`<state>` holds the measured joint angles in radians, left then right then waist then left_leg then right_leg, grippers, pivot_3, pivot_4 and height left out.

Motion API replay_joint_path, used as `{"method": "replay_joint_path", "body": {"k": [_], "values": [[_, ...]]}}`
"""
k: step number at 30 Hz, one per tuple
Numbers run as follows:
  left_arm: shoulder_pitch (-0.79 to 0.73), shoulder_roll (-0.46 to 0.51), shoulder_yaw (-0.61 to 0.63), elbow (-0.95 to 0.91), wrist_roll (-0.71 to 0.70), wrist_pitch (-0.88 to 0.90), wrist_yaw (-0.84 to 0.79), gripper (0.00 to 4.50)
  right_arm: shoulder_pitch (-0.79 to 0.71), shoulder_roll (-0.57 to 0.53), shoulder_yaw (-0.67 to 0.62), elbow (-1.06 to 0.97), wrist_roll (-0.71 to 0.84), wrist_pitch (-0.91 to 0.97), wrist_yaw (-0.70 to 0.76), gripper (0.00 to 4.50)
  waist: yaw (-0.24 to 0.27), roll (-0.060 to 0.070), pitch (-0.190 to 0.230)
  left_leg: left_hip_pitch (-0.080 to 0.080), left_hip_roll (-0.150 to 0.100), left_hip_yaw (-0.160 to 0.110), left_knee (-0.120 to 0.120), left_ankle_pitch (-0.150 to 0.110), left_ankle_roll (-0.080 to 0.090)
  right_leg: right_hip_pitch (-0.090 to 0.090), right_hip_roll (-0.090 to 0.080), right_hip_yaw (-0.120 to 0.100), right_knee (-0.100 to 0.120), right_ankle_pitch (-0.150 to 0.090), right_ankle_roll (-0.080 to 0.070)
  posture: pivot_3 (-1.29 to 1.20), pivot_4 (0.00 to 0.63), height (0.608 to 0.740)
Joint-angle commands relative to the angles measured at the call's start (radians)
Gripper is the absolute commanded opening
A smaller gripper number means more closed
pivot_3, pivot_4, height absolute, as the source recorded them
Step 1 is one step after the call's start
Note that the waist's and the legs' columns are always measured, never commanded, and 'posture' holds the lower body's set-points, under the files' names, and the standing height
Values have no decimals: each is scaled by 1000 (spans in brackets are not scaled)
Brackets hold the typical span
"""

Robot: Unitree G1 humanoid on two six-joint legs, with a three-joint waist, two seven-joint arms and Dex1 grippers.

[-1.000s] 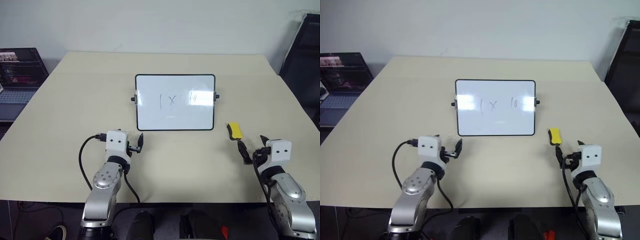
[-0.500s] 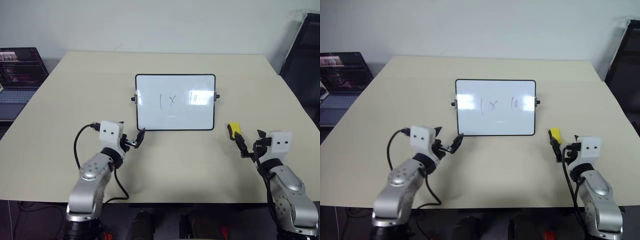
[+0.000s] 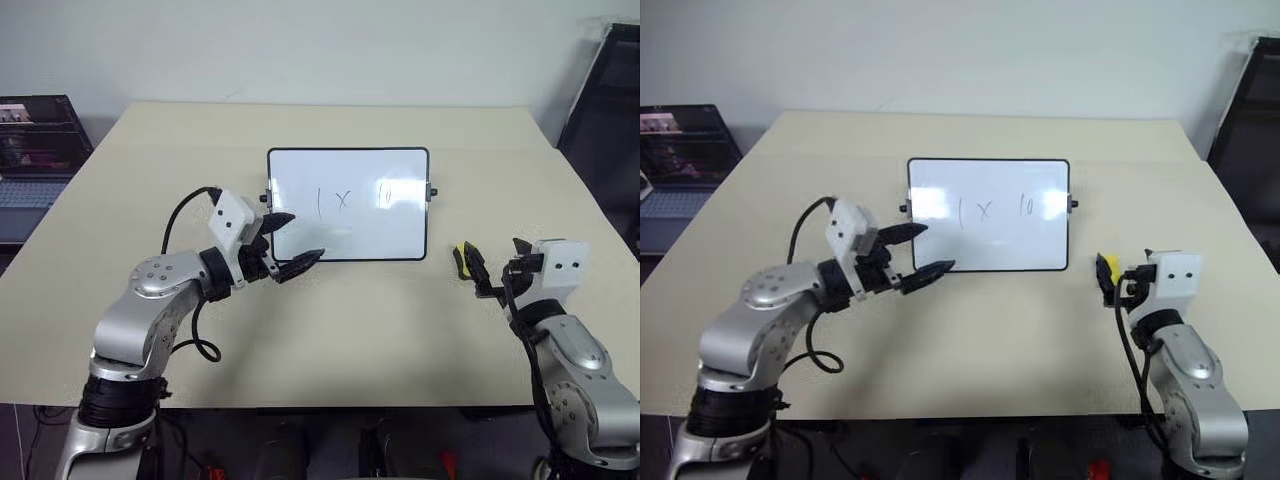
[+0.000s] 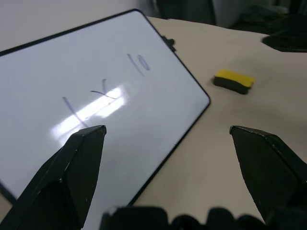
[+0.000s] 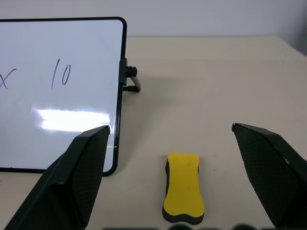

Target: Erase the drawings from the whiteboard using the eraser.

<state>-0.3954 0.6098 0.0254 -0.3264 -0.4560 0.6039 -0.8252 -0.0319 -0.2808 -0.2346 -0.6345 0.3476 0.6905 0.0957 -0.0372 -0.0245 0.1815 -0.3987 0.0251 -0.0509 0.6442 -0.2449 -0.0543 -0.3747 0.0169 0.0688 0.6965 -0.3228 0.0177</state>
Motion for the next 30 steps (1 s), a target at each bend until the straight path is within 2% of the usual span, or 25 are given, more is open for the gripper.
{"method": "replay_joint_path", "body": {"k": [1,7,12,21,30], "values": [[-36,30,-47,5,-23,-26,-105,4500,-34,-41,-29,-19,11,107,-18,4469,2,0,0,0,0,0,0,0,0,0,0,0,0,0,0,0,150,740],[-138,44,-145,121,56,-149,-225,4500,-126,-80,-16,33,37,293,-15,4469,3,0,0,0,0,1,0,0,0,0,0,0,0,0,0,0,150,740],[-170,36,-180,192,98,-243,-278,4500,-202,-91,7,133,16,327,-6,4469,0,0,0,-1,0,3,0,0,0,-2,1,1,0,0,-1,0,150,740],[-86,17,-179,217,122,-342,-306,4500,-314,-74,40,387,-49,216,5,4469,-1,0,0,-2,0,3,-1,0,1,-4,1,2,-1,0,-1,0,150,740],[-43,16,-180,172,124,-334,-292,4500,-355,-55,23,495,-71,133,3,4469,-1,0,0,-3,0,2,0,0,1,-4,0,2,0,0,-1,0,150,740]]}}
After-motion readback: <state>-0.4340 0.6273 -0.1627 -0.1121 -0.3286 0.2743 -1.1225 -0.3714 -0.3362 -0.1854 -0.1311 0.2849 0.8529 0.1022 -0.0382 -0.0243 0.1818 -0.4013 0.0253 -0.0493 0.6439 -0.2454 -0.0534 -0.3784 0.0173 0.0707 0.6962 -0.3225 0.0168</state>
